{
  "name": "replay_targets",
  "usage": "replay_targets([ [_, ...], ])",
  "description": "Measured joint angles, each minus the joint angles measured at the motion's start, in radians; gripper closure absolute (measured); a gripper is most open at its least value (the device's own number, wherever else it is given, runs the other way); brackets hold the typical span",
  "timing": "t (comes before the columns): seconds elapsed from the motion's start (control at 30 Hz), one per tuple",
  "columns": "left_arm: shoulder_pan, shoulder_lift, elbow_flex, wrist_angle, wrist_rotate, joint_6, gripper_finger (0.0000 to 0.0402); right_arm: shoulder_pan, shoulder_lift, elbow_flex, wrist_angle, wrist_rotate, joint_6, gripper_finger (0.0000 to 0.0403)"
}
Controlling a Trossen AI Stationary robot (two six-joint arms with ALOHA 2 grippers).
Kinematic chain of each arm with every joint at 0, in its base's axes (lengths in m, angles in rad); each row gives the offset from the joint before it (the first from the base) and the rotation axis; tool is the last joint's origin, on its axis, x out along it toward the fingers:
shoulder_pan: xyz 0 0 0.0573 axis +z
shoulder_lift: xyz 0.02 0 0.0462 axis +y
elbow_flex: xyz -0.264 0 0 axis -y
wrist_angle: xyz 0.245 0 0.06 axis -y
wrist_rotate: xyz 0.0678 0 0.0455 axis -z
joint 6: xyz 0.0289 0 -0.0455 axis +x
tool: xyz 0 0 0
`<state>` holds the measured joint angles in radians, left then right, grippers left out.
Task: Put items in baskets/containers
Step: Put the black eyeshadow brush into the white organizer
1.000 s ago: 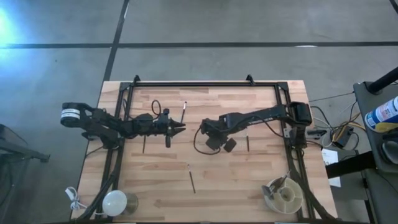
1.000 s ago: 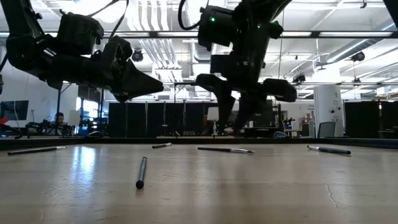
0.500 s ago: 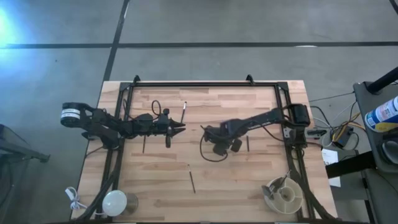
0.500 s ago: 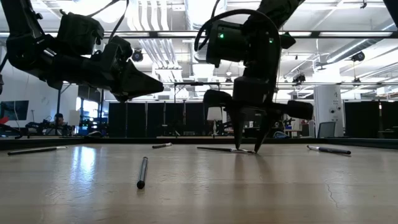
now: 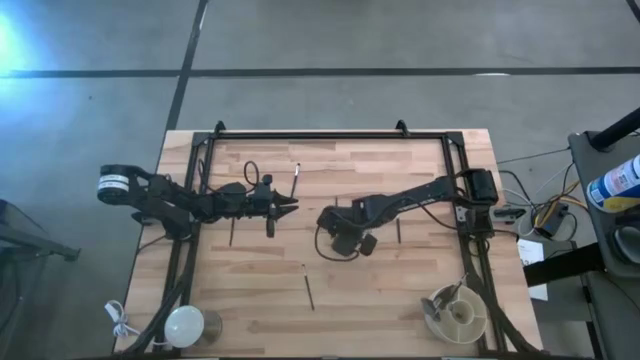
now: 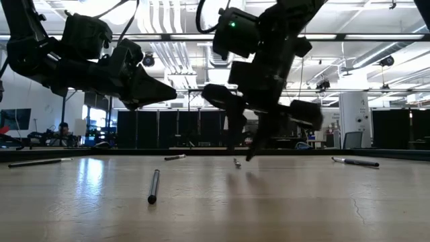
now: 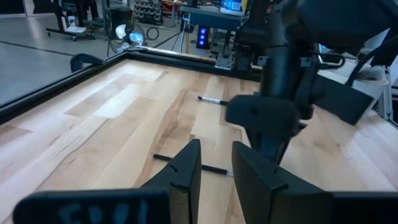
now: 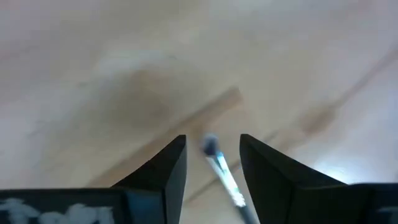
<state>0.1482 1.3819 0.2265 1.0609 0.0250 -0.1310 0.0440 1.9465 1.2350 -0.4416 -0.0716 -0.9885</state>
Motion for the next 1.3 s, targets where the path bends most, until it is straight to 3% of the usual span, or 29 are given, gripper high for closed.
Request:
replay_targets([
  [0.17, 0.000, 0.000, 0.000, -0.004, 0.000, -0.001, 0.0319, -0.016, 0.015, 0.001, 0.062, -0.001, 0.041, 0.0266],
  [0.7, 0.000, 0.000, 0.003, -0.007, 0.000, 0.000, 0.0319, -0.032, 0.040, 0.002, 0.007, -0.019, -0.040, 0.0274],
  [1.1, 0.000, 0.000, 0.003, -0.007, 0.000, -0.002, 0.0319, -0.033, 0.152, 0.140, -0.153, -0.065, 0.000, 0.0360],
  [1.3, 0.000, 0.000, 0.003, -0.012, 0.001, -0.010, 0.0319, -0.031, 0.159, 0.172, -0.110, -0.072, 0.067, 0.0391],
])
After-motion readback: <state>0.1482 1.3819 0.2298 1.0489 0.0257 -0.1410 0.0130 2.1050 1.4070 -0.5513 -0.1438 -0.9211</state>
